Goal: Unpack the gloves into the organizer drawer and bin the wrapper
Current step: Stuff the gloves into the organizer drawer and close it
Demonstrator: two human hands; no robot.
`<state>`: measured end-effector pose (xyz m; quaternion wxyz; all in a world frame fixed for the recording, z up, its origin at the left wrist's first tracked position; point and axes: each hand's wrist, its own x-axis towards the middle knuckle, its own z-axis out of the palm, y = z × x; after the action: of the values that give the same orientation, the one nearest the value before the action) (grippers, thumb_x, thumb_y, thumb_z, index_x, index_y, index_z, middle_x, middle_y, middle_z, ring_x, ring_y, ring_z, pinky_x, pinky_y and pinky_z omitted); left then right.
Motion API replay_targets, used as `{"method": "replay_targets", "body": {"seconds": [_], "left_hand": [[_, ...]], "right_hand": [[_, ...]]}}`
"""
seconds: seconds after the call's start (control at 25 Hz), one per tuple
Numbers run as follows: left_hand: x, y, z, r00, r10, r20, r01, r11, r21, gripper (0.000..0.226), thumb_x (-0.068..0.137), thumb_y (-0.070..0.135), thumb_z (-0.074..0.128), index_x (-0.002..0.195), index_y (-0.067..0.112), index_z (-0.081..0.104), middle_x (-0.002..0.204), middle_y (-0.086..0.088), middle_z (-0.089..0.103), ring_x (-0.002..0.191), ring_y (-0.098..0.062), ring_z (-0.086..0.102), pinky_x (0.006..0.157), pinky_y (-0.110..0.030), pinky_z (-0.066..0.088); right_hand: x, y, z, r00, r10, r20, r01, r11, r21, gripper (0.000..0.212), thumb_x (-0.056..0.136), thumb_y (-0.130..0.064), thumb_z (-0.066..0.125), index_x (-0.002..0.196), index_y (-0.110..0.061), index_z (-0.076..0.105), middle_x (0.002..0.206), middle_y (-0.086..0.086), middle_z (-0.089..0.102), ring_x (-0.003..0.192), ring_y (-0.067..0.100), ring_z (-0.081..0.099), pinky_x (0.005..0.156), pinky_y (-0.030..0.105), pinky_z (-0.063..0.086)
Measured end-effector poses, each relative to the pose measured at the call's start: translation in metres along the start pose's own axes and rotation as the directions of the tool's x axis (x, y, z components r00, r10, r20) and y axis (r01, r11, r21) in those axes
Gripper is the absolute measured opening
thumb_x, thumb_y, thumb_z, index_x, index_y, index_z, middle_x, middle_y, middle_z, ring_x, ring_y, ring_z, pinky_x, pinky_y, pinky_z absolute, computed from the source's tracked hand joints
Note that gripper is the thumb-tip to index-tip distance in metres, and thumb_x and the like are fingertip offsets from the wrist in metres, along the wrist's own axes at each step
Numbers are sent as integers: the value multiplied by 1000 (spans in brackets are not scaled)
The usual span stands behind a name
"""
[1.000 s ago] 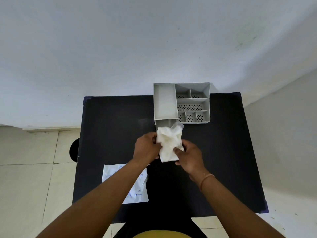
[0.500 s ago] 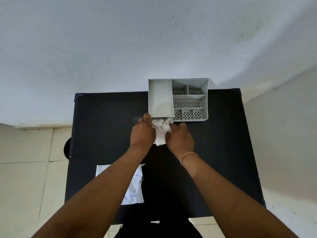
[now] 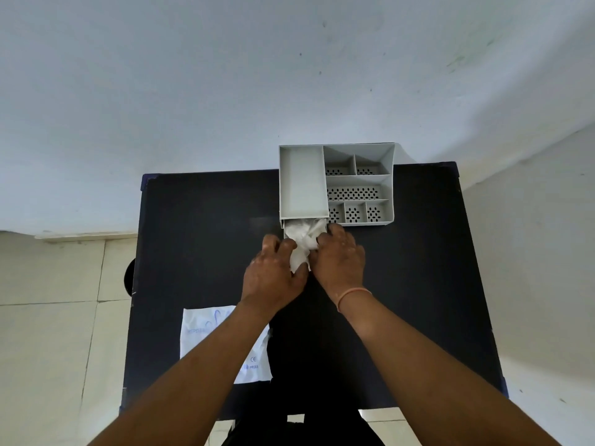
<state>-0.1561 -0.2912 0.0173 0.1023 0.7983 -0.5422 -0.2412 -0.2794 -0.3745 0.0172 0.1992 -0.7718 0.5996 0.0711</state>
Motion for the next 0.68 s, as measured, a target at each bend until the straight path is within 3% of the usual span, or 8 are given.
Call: {"method": "replay_targets", "body": {"seconds": [0.08,0.2,0.36,0.52,0.6,0.68], "left_hand": [[-5,0,2,999,38,1,-38,998,40,51,86,47,75,128,18,68,122,-12,56,94,-34,71,73,-43,63],[-4,-2,4,998,58,6,-58,992,114,35,86,42,76,115,22,75,112,-9,53,100,-30,67,64,-34,54],[5,-2,3,992,4,123,-29,980,198,37,91,51,70,119,29,76,122,-9,54,110,-30,66,77,-41,59],[1,-10,1,983,37,178,-77,972,221,26,96,35,67,117,30,82,121,-7,58,106,-30,70,81,-39,59],[-8,-13,6,981,55,186,-93,975,200,25,95,31,65,111,27,84,116,-8,59,98,-31,71,79,-38,59],[-14,-13,11,978,53,203,-91,979,182,27,94,26,64,112,24,83,114,-9,60,91,-33,73,78,-39,59]], "right_hand": [[6,-5,-1,999,42,-17,-40,996,80,26,96,-28,61,115,-16,74,136,4,61,122,28,58,94,46,50],[9,-10,1,987,138,-80,-119,971,208,23,94,-29,64,112,-16,74,127,2,65,116,26,63,92,45,52],[4,-10,13,989,151,-2,-147,967,207,26,95,-33,65,109,-13,74,120,8,65,109,30,67,86,40,53],[-6,6,20,994,59,88,-78,970,232,25,97,-29,66,103,-5,71,113,14,64,107,33,66,85,36,51],[-14,12,21,995,-10,102,-14,973,231,23,95,-25,68,102,-4,71,118,15,64,109,34,66,88,36,50],[-25,16,23,994,-63,84,42,970,237,30,95,-25,69,117,-6,65,145,16,55,120,37,63,95,39,51]]}}
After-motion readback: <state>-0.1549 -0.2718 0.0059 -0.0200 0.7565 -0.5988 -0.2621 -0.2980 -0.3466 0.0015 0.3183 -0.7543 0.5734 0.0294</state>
